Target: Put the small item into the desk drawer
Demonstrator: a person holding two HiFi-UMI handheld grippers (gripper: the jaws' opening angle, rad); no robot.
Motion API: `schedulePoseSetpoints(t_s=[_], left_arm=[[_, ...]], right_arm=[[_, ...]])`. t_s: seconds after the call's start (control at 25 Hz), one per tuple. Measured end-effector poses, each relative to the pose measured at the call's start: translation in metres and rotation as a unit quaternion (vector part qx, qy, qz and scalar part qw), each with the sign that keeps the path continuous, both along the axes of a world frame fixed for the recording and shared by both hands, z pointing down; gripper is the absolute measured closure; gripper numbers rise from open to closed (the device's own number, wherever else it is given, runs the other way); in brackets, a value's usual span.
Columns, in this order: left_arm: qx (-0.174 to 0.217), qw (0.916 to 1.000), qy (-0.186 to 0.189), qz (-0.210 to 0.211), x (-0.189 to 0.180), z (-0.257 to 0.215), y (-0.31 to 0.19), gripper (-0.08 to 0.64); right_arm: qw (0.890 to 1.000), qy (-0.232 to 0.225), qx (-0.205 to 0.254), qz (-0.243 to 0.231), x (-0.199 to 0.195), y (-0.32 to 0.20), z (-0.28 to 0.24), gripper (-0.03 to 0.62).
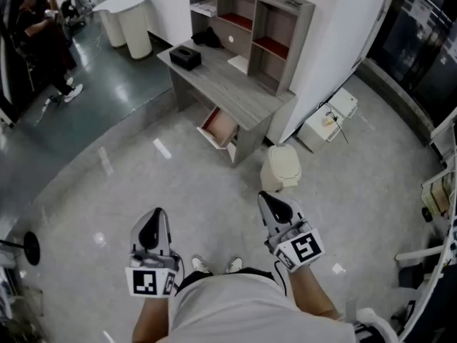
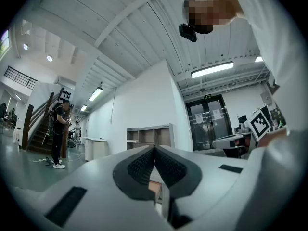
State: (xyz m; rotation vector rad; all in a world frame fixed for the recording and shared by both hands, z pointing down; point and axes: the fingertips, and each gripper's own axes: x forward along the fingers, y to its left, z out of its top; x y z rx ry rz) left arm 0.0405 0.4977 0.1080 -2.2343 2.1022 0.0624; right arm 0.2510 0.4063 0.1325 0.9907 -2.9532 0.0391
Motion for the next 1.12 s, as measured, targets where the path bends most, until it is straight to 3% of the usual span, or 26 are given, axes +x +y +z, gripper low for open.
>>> schedulePoseSetpoints(t_s=[0.16,0.4,0.6,0.88,1.12], left_arm=[[-0.005,1.0000,-0.001,-0.003,0.024,-0.029,-0.020,0.541],[-0.016,0.9998,0.004,-0.006,0.022,-0.006,-0.028,0.541],[-0.022,0.9997,-0.003,-0.007,0.029,-0.006,-0.027,0.541],[-0.038,0.9991,0.015,0.008,0.026,0.026,-0.036,0.541],[-0.048,0.9970,0.036,0.049,0.014,0.048,-0.118,0.541]], right_arm=[[1.000,-0.002,-0.006,-0.001,0.026,-0.020,-0.027,0.571],[1.000,-0.004,-0.019,0.002,0.027,-0.031,-0.001,0.571],[0.998,-0.057,-0.031,0.007,0.043,-0.032,0.000,0.571],[0.999,-0.021,-0.040,0.021,0.040,-0.031,0.025,0.571],[0.996,0.011,-0.060,0.065,0.038,-0.094,0.041,0.571]])
